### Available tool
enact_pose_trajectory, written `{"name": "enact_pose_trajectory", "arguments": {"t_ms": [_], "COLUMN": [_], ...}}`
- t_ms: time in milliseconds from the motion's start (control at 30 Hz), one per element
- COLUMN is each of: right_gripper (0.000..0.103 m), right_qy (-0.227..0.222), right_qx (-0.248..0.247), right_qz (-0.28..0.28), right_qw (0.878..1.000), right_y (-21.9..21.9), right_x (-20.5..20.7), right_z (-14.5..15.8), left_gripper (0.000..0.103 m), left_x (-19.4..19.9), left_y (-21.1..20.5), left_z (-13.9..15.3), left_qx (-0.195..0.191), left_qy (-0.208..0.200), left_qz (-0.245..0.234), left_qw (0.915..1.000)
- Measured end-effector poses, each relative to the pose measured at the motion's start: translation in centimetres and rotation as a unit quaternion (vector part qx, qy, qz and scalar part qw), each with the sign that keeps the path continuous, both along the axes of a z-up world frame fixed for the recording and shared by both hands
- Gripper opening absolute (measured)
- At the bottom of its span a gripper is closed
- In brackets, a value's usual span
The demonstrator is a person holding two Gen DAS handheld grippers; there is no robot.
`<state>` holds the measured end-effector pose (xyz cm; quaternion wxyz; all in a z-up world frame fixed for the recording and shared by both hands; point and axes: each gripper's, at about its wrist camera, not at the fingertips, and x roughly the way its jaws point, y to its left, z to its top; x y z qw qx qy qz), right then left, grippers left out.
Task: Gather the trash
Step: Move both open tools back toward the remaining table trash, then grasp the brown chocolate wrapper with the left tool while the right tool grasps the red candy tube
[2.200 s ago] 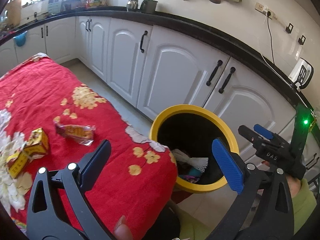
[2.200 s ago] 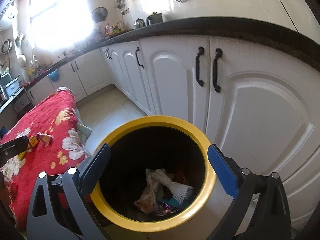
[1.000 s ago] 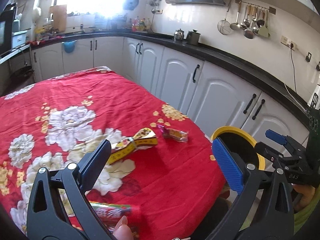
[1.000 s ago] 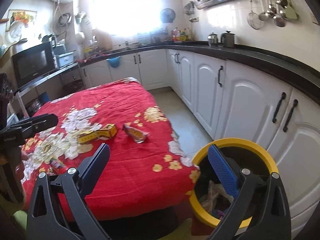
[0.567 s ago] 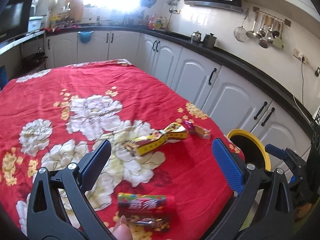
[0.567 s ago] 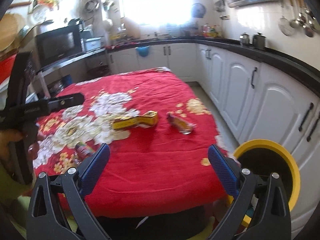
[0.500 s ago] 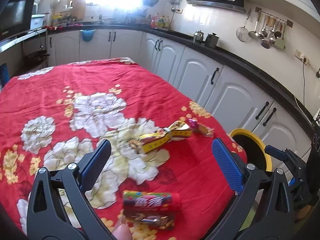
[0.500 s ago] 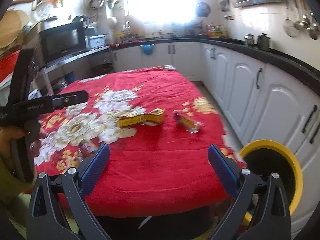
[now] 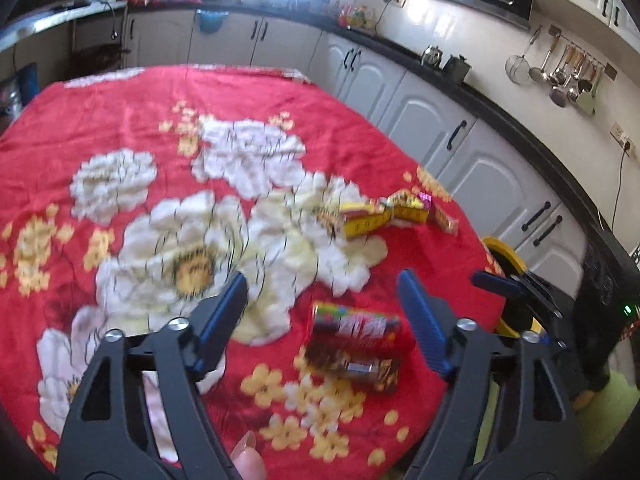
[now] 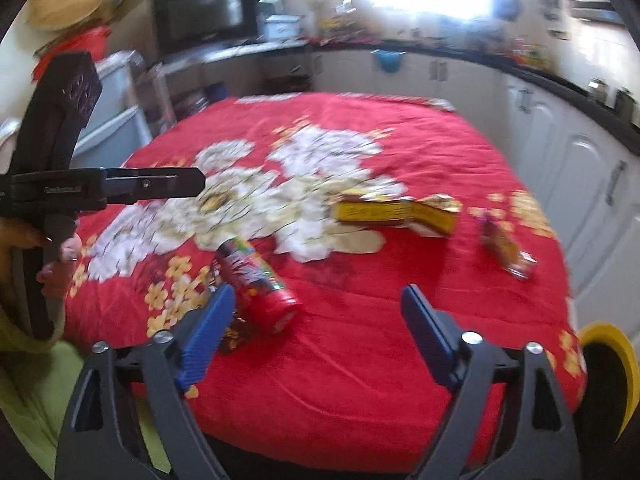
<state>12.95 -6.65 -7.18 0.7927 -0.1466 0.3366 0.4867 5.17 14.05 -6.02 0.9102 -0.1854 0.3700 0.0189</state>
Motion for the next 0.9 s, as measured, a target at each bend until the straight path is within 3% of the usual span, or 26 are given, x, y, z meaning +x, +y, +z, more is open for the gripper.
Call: {"name": "enact_pose_trajectory", "arguments": {"t_ms": [67,467,533,667,900], "right_gripper": [0.072,0.059,0.052,0.028,0.028], "right_qy": [-0.003,0.049,0.053,0.067,0.076], "right_qx": [-0.015,-0.048,-0.047,-0.029,-0.01], "right_qz": [0.019,0.102,0.1,0.088,0.041], "right_qw": [1.0,0.992,0.992,0.993,0.996], "right_y": [1.2,5.4,5.6,5.0,3.0], "right_x": [0.2,1.9,2.3,3.6,5.4], "right_z": [-0.5,-3.2,-3.6,-3.8,-3.8], "left_gripper": [0.06,0.048,0.045,0.043,0.042], "left_x": [-0.2,-1.9,-1.8,-1.1,0.6], "left_y": [0.1,0.3,0.0,-0.4,-1.3], "left_z": [-0.6,-3.6,-4.0,-4.7,-5.9], "left_qx": [-0.009,-0.049,-0.056,-0.078,-0.103], "left_qy": [0.012,0.07,0.077,0.088,0.111], "left_qz": [-0.005,-0.02,-0.026,-0.036,-0.042], "left_qw": [0.9999,0.9961,0.9951,0.9924,0.9876]}}
